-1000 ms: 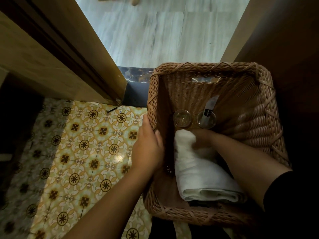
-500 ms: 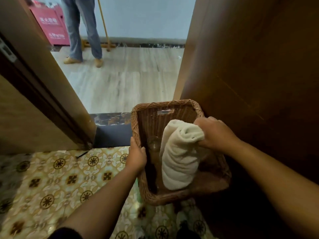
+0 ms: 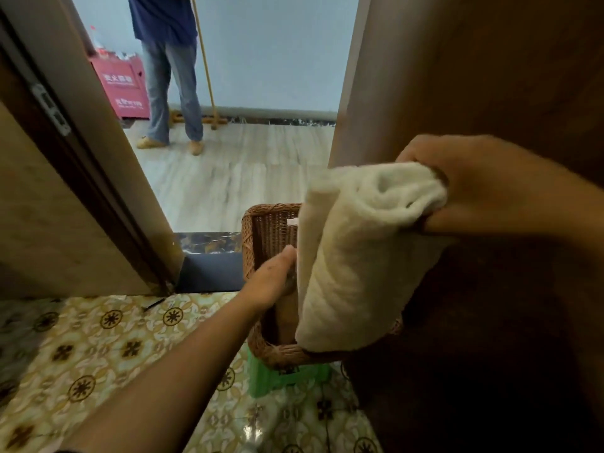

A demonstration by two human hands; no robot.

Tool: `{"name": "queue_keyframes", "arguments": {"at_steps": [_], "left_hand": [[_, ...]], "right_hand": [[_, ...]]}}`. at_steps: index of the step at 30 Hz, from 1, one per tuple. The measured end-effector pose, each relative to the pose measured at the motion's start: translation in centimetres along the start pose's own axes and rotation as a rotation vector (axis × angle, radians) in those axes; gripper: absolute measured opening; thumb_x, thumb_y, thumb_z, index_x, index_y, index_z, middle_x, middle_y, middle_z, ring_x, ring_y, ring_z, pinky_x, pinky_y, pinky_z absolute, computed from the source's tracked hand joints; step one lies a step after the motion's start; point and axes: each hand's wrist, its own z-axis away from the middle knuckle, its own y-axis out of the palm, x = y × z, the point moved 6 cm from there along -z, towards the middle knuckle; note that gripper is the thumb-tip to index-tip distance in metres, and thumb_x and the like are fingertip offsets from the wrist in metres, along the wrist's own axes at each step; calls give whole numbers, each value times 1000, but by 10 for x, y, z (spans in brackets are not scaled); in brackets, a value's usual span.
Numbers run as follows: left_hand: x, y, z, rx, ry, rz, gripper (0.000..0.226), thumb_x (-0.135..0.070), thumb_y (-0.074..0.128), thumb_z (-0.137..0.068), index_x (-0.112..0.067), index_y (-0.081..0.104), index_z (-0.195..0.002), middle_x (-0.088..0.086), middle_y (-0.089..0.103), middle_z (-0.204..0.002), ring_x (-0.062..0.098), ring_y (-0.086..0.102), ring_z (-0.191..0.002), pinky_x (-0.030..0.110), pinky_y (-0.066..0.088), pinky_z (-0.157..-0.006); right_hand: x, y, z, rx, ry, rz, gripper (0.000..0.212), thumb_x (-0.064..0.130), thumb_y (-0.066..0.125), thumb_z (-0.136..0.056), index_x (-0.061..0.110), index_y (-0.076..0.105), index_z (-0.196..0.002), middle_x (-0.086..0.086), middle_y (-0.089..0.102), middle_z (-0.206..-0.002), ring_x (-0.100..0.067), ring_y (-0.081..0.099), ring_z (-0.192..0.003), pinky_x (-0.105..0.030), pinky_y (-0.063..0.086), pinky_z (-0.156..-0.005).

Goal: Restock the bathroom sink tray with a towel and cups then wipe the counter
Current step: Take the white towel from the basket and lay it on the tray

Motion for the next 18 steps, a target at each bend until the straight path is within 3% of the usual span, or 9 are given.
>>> {"name": "queue_keyframes", "arguments": {"at_steps": [1, 2, 4, 7, 10, 12, 15, 18], "left_hand": [[-6, 6, 27, 56, -8, 244, 34, -62, 34, -96, -51, 65, -104, -10, 68, -117, 4, 66, -92, 31, 52, -72], [-9, 12, 52, 119, -6, 514, 40, -67, 36, -93, -46, 69, -104, -10, 73, -110, 6, 70, -88, 30, 55, -68], [-22, 11, 96, 197, 99, 767, 59, -76, 34, -86, -39, 67, -119, -8, 69, -121, 13, 66, -109, 32, 57, -82], [-14, -25, 150, -48, 209, 672, 74, -77, 53, -76, -37, 48, -138, -4, 59, -137, 18, 56, -125, 39, 51, -97], [12, -68, 178, -364, 210, 425, 85, -64, 72, -68, -38, 34, -139, -13, 54, -136, 2, 54, -120, 19, 48, -92], [44, -109, 200, -600, 187, 402, 72, -50, 74, -75, -42, 34, -135, -17, 53, -133, -1, 53, -118, 20, 47, -94], [93, -161, 229, -784, 128, 454, 56, -35, 70, -88, -39, 40, -136, -17, 57, -131, -1, 56, -115, 21, 47, -95], [148, -221, 261, -894, 52, 526, 58, -43, 67, -84, -35, 45, -137, -16, 61, -129, 6, 58, -117, 33, 48, -100]], "right_hand": [[11, -16, -9, -25, -35, 5, 39, 49, 67, -61, 40, 50, -94, 20, 56, -82, 5, 52, -71, -23, 36, -54], [22, -28, -21, -57, -66, 2, 39, 51, 67, -61, 40, 50, -95, 20, 55, -82, 4, 51, -71, -24, 37, -54], [42, -39, -54, -123, -130, -41, 40, 52, 68, -63, 37, 51, -96, 18, 53, -84, 0, 49, -73, -26, 36, -56], [82, -20, -124, -117, -216, -100, 42, 45, 74, -66, 26, 55, -99, 7, 56, -87, -15, 52, -77, -30, 36, -60], [155, 28, -190, -46, -315, -107, 33, 41, 75, -66, 24, 58, -88, -3, 60, -86, -21, 54, -74, -32, 35, -59], [218, 67, -227, 5, -408, -132, 32, 45, 74, -63, 29, 57, -85, 4, 59, -80, -13, 54, -71, -29, 35, -54], [294, 122, -274, 109, -498, -210, 46, 50, 75, -63, 29, 60, -101, 9, 61, -85, -12, 57, -77, -26, 40, -61], [383, 182, -318, 210, -581, -208, 49, 51, 77, -62, 30, 61, -103, 5, 63, -90, -15, 58, -79, -30, 40, -65]]}}
